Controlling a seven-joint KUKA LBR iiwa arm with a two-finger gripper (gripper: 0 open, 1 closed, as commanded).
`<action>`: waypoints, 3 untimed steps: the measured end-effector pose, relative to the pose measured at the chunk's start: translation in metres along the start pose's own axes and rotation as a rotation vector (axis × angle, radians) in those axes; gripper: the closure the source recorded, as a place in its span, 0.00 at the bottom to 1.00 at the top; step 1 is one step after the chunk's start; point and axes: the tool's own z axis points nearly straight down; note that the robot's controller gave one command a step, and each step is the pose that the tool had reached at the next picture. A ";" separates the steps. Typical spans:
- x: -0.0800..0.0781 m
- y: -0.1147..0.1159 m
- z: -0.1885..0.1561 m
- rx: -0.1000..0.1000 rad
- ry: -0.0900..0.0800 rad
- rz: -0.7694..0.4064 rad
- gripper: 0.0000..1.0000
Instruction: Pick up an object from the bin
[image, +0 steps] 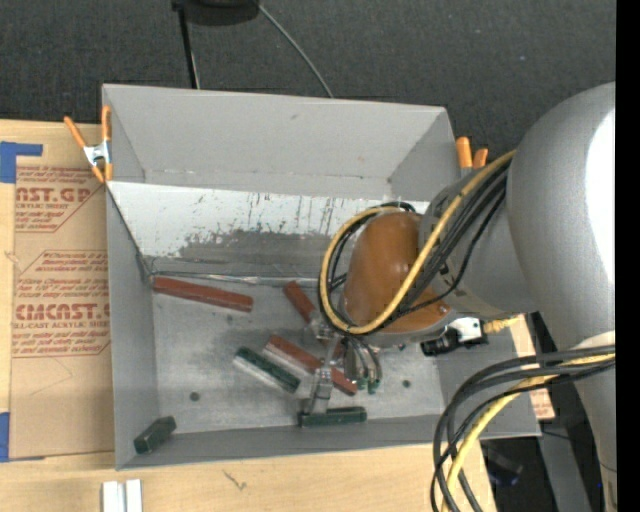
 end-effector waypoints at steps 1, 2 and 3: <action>0.002 0.000 0.001 0.001 0.005 -0.001 1.00; 0.002 0.000 0.001 0.001 0.006 -0.001 1.00; -0.024 0.004 -0.116 0.001 0.002 0.029 1.00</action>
Offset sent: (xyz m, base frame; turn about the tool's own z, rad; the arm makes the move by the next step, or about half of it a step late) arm 0.0000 0.0000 0.0000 0.0000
